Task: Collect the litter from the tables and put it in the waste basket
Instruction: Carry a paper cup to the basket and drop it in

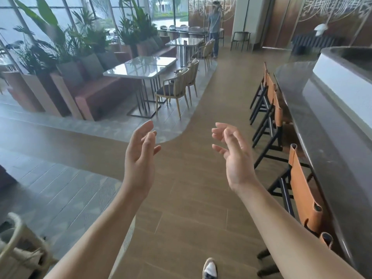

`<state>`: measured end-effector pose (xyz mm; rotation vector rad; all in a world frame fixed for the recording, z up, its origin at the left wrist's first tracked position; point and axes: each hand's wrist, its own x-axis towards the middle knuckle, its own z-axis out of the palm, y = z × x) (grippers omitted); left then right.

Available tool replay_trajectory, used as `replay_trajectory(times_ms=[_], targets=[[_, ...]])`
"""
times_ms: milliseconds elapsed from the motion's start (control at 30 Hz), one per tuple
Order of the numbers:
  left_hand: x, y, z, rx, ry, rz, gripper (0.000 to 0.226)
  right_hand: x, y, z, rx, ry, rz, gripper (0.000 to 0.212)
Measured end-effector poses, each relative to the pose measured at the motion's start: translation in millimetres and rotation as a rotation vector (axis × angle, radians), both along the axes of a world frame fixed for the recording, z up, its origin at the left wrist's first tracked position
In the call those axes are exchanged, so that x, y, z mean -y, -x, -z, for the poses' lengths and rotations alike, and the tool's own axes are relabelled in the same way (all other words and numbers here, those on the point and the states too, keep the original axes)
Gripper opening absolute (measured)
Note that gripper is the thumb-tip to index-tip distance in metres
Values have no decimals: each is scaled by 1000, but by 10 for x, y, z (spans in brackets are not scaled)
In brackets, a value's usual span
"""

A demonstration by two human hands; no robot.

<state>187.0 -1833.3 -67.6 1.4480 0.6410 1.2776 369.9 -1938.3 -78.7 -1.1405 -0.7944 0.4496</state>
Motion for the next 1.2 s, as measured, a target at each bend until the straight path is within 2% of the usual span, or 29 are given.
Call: replay_trajectory(times_ms=[300,600,700,800,967,1200], targets=[[-1542,-1571,-46,-16,-19,16,46,-1540,-1520,-37,-16,-24,-11,32],[-2902,-3053,-139,23,-7,53,40,-2931,-2970,-211,7,11,-10,24],[-3389,-3510,-94,22,12,62,31,-3376,-3398,-204,2,31,3,27],[-3921,-3949,-26,20,14,88,34,-3877,-3816,-171,1,38,28,30],[-5034,-4676,68,32,15,129,41,-4935,-4491,-91,17,39,60,30],[-6638,-5660,-17,27,27,196,35,-6432,-5444,-119,8,47,138,31]])
